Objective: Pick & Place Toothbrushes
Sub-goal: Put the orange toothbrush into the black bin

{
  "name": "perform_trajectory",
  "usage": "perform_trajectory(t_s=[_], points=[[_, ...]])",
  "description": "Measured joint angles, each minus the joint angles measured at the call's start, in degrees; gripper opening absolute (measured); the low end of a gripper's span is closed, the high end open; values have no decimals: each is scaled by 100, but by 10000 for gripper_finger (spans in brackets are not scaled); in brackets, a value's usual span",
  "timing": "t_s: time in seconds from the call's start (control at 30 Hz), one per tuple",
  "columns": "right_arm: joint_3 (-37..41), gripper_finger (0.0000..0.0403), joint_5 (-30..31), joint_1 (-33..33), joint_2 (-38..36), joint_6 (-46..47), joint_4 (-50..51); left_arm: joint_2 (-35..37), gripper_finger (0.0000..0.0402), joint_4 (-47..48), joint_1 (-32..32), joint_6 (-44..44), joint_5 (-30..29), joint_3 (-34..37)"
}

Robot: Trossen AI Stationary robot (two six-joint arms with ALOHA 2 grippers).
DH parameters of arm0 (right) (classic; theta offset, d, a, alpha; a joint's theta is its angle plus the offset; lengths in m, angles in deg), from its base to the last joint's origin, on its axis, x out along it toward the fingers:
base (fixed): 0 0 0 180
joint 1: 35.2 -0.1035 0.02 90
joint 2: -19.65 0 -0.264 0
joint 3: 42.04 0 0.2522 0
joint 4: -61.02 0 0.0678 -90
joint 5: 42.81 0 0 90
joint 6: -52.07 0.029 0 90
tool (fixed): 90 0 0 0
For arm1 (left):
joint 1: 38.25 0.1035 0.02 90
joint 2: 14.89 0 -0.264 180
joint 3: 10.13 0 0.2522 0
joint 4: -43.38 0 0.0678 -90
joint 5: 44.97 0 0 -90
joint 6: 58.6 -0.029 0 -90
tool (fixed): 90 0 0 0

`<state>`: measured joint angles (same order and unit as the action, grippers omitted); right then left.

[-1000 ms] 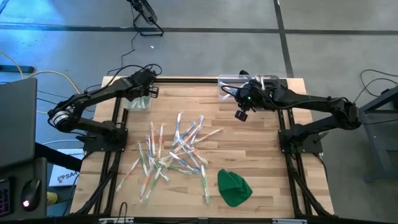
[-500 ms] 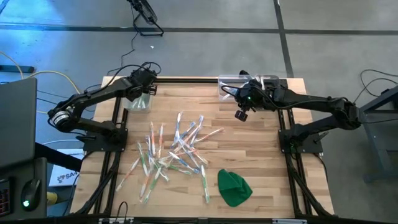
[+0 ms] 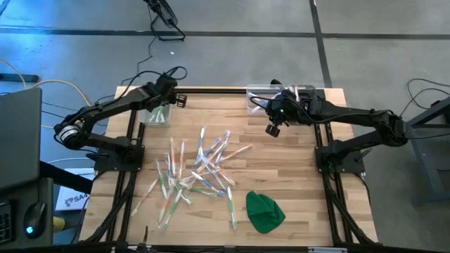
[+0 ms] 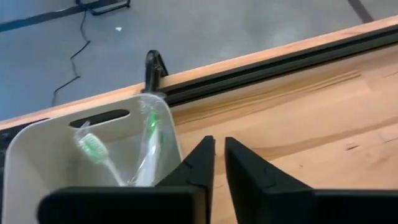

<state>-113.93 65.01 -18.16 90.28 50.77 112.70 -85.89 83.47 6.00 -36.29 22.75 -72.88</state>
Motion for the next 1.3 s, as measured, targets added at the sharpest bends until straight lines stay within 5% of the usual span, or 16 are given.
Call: perform_trajectory(t_s=[0.27,0.57,1.07,1.3], points=[[0,39,-9,0,0,0,-2,0,1,-246,-150,-744,321,0],[0,39,-44,0,0,0,-43,265,0,-301,-1046,-1308,-171,0],[0,39,-500,-194,-2,4,-134,1244,0,-82,-2648,-1521,-182,20],[0,39,-1158,-509,-2,-7,-487,2093,0,-535,-3464,-1396,-160,870]])
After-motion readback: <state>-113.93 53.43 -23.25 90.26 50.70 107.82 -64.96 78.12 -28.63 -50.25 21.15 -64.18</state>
